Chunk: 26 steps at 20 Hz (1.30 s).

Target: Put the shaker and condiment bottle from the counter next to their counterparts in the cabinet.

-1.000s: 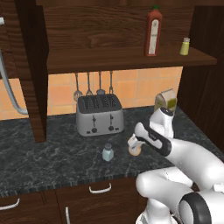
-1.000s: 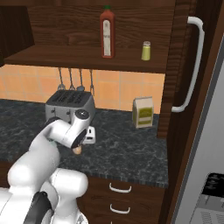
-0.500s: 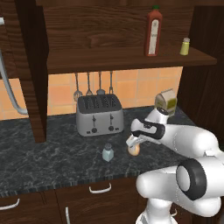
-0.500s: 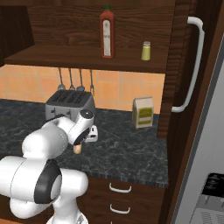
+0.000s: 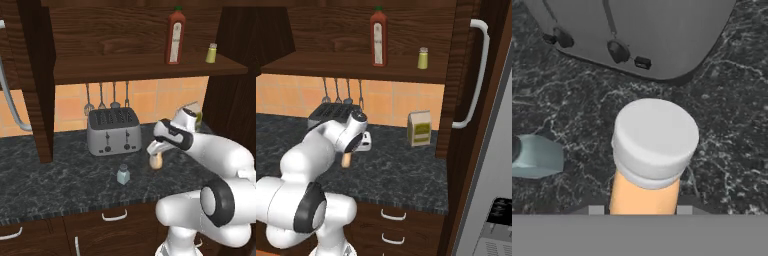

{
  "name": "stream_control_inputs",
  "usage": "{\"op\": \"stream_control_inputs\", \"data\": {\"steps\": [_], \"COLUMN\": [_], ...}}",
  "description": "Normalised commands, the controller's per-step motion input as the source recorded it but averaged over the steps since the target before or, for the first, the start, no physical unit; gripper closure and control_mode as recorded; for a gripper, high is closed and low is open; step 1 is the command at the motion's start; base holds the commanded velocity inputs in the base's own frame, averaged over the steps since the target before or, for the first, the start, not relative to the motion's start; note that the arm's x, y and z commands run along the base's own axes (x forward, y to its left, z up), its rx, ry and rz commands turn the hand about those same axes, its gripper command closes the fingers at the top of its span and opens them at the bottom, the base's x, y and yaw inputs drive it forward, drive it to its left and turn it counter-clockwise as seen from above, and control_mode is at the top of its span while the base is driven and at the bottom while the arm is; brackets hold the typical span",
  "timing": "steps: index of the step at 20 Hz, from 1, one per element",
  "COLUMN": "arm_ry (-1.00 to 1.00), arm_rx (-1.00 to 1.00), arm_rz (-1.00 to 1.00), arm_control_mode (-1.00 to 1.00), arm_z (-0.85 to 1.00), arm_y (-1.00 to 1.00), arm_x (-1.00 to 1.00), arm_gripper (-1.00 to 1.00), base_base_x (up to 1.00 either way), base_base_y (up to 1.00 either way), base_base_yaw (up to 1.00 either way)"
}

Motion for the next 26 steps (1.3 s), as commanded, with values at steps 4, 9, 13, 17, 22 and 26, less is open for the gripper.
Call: {"op": "stream_control_inputs", "data": {"steps": [4,9,13,17,22,26], "arm_ry": [-0.33,-0.30,-0.18,-0.02,0.00,0.00], "arm_rx": [0.00,0.00,0.00,0.00,0.00,0.00], "arm_rz": [0.00,0.00,-0.03,-0.08,-0.08,-0.06], "arm_control_mode": [-1.00,-1.00,-1.00,-1.00,-1.00,-1.00], "arm_z": [0.86,0.98,1.00,1.00,1.00,1.00], "arm_y": [-0.18,-0.03,-0.03,-0.06,-0.06,-0.10], "arm_x": [-0.91,-0.92,-0.62,-0.12,-0.07,-0.34], "arm_gripper": [1.00,1.00,1.00,1.00,1.00,1.00], "base_base_x": [0.00,0.00,0.00,0.00,0.00,0.00], "base_base_y": [0.00,0.00,0.00,0.00,0.00,0.00], "base_base_yaw": [0.00,0.00,0.00,0.00,0.00,0.00]}}
